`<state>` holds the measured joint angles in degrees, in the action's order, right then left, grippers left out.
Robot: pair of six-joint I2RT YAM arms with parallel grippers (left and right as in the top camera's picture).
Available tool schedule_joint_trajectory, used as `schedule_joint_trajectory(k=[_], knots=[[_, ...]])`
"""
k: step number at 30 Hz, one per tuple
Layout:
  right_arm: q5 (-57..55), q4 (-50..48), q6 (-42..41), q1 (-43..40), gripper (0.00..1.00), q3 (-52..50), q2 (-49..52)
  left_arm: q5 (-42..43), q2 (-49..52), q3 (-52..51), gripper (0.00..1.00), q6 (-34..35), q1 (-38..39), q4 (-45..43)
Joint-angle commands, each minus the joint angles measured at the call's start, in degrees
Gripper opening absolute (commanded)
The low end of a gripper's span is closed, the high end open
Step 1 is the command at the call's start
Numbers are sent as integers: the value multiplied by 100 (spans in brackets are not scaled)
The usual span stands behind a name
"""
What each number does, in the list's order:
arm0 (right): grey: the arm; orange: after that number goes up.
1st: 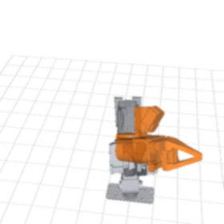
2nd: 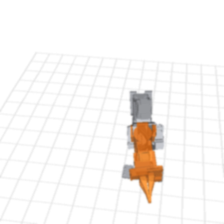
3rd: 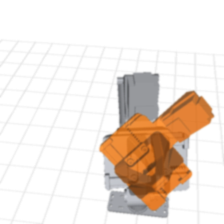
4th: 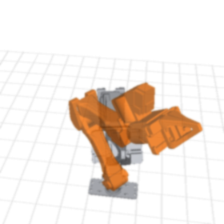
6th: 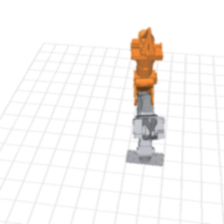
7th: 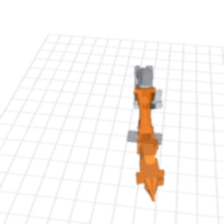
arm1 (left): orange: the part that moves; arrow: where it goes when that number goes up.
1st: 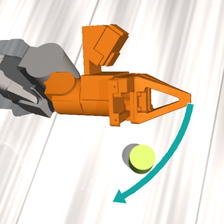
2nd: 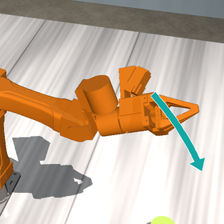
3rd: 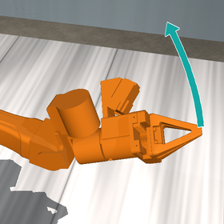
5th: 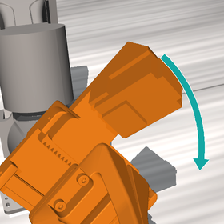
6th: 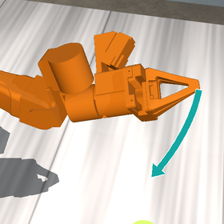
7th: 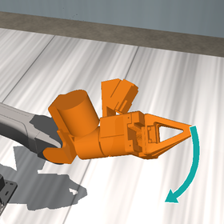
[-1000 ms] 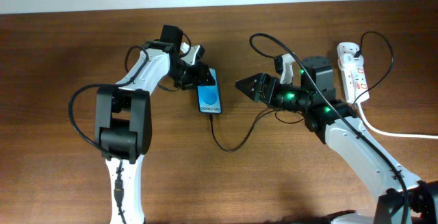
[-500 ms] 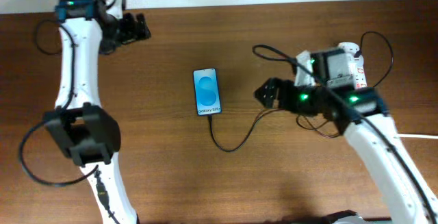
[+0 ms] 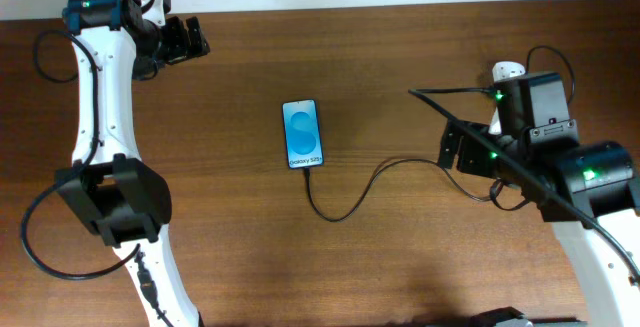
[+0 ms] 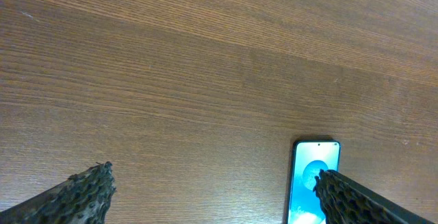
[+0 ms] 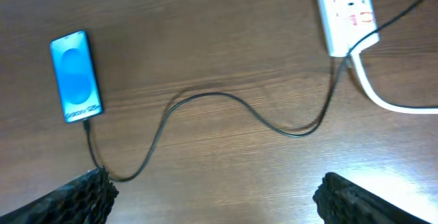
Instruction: Plug charger to phone and switch on socket
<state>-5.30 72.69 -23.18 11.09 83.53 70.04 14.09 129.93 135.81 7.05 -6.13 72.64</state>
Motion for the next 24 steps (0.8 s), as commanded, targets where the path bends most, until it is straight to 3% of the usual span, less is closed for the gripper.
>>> schedule_joint_trajectory(k=[1,7,12,18,24], knots=[[-229,245,-129,-643,98,157,-70,-42,-120,74,99,-50,-4,-9],[566,391,184,-2959,99,168,-52,-42,-120,74,99,-52,-4,-9],[1716,-459,815,-4570,99,293,256,-42,-120,74,99,-50,-4,-9],[1714,-621,402,-5226,98,2354,2566,-42,-120,74,100,-50,-4,-9],[1681,-1646,361,-5270,98,2448,4092,-42,-120,74,99,-50,-4,-9]])
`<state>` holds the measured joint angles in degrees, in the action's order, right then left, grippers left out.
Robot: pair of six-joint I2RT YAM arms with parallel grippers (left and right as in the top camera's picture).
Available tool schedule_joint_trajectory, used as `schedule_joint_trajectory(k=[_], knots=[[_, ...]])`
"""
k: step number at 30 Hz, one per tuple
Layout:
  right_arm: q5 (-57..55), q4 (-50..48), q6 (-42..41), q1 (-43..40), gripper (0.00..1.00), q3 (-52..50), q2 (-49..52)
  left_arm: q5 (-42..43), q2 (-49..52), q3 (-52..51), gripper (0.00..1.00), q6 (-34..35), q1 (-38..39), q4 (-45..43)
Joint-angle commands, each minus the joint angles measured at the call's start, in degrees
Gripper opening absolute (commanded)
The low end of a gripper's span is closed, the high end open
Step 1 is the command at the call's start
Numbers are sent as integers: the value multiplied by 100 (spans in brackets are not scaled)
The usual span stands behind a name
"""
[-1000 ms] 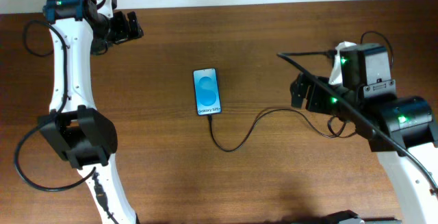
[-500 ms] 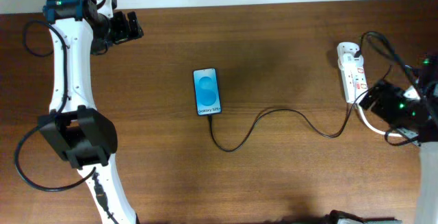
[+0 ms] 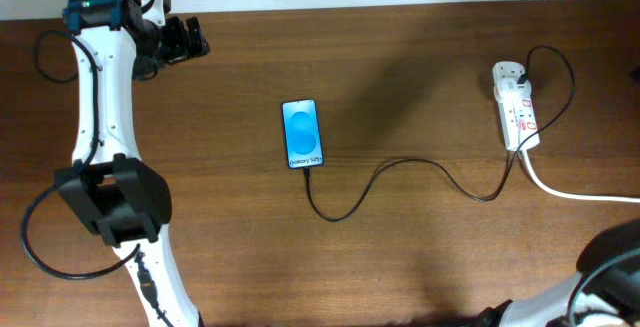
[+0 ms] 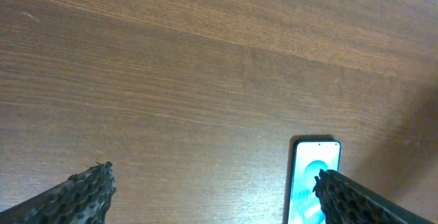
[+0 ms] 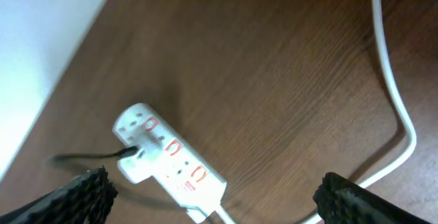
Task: Plug charger to phone and switch on socket
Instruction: 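Move the right gripper over the white power strip's switch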
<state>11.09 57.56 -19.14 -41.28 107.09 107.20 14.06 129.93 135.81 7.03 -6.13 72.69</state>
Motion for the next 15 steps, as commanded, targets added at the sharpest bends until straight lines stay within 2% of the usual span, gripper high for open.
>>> schedule_joint_trajectory(k=[1,5,10,15], knots=[[31,-221,-44,-33,99,92,595,-39,-120,74,99,-48,-4,-13],[50,-297,-35,133,98,87,1279,-39,-120,74,99,-48,-4,-13],[31,-363,339,798,98,81,1985,-39,-120,74,99,-48,-4,-13],[-76,-385,372,1082,98,79,2253,-39,-120,74,99,-48,-4,-13]])
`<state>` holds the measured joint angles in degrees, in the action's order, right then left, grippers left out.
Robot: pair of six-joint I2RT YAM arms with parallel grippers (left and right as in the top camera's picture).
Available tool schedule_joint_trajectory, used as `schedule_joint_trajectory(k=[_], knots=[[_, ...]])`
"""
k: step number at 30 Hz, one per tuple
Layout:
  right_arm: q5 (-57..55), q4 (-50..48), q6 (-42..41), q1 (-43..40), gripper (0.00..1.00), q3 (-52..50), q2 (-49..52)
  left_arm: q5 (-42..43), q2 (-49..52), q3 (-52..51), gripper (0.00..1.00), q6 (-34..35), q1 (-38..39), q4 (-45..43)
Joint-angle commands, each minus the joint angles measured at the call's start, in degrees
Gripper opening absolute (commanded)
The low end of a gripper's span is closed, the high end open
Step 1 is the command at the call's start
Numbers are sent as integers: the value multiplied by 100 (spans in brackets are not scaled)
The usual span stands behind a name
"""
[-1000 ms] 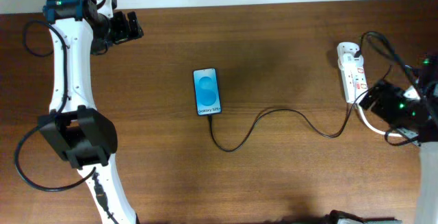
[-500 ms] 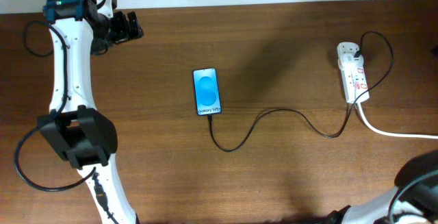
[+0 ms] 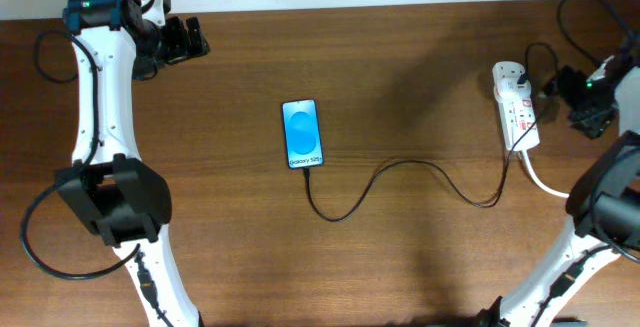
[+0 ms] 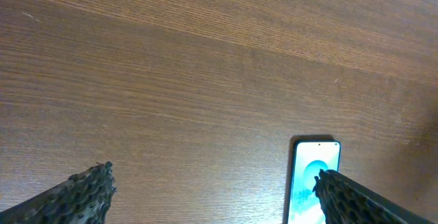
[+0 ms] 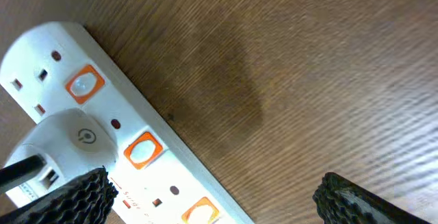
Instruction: Plug charger to phone and switch on socket
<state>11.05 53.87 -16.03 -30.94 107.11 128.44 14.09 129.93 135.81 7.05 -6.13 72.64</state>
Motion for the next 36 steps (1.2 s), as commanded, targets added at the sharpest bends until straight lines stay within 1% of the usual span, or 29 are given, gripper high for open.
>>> schedule_joint_trajectory(k=[1,6,10,12,15,22,27,31,36], knots=[[-153,-15,72,98,98,68,201,-42,-120,74,99,-50,-4,-9],[-247,-212,85,136,98,-22,321,-42,-120,74,99,-50,-4,-9],[-247,-382,282,186,98,-120,321,-42,-120,74,99,-50,-4,-9],[-269,-367,507,284,98,-120,323,-42,-120,74,99,-50,-4,-9],[-457,-332,514,393,98,-175,326,-42,-120,74,99,-50,-4,-9],[-415,-533,463,396,98,-560,332,-42,-120,74,99,-50,-4,-9],[-94,-391,413,396,98,-560,332,-42,-120,74,99,-50,-2,-9],[-92,-221,358,396,98,-560,332,-42,-120,74,99,-50,-4,-9],[-234,-293,343,378,98,-560,332,-42,-120,74,99,-50,-4,-9]])
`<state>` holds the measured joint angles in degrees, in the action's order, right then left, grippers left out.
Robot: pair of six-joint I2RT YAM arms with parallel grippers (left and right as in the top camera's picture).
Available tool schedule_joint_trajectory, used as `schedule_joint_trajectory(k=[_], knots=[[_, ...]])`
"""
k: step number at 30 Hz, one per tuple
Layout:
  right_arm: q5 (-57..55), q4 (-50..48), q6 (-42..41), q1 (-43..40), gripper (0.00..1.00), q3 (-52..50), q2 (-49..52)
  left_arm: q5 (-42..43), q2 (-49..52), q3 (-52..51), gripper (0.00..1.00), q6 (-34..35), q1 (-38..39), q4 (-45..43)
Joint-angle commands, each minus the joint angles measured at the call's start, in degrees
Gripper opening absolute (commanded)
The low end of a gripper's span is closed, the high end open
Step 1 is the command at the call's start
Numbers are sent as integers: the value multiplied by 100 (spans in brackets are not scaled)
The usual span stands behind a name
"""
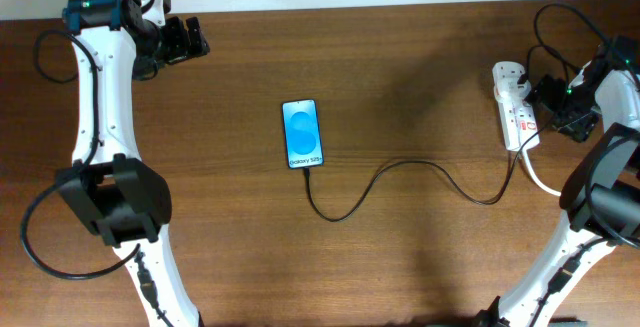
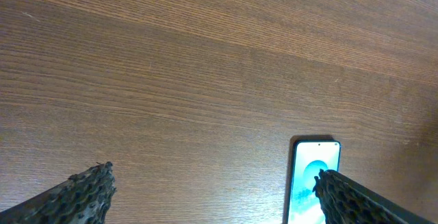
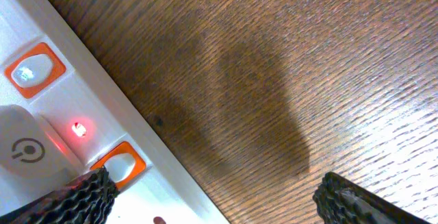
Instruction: Plug charger to phone and switch on socket
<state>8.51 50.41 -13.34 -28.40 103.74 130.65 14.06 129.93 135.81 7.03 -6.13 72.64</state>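
Observation:
The phone (image 1: 303, 134) lies face up mid-table with its blue screen lit, also in the left wrist view (image 2: 313, 183). A black charger cable (image 1: 400, 167) runs from its bottom edge to the white power strip (image 1: 513, 102) at the right. My right gripper (image 1: 547, 101) stands open right at the strip (image 3: 41, 107). One of its fingers (image 3: 75, 200) rests by an orange switch (image 3: 118, 166), beside the charger plug (image 3: 24, 152). A red lamp (image 3: 80, 129) glows there. My left gripper (image 1: 195, 39) is open at the far left corner, holding nothing (image 2: 215, 200).
The strip's white mains cord (image 1: 540, 182) curves off toward the right table edge. Bare brown wood (image 1: 420, 77) lies between phone and strip. The table's far edge (image 1: 350, 7) meets a pale wall.
My right gripper has come closer onto the power strip. The small lamp beside the charger plug, dark before, now glows red. The left arm, phone and cable are unchanged.
My right gripper was first high over the table between phone and strip, with the cable in the phone. Then it was off at the right, seeing the strip from afar. Then it was close over the switches with the lamp dark, and now the lamp is red.

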Motion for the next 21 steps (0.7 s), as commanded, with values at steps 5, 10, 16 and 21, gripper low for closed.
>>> schedule_joint_trajectory(k=[5,10,16,21], knots=[[-297,682,-817,-671,98,479,-50,-39,-120,74,99,-48,-4,-9],[376,1462,-660,-1436,98,1414,-1123,-39,-120,74,99,-48,-4,-9],[1038,2240,750,-640,98,1464,-3375,-39,-120,74,99,-50,-4,-9],[1016,2848,1403,798,98,1464,-4760,-39,-120,74,99,-48,0,-9]])
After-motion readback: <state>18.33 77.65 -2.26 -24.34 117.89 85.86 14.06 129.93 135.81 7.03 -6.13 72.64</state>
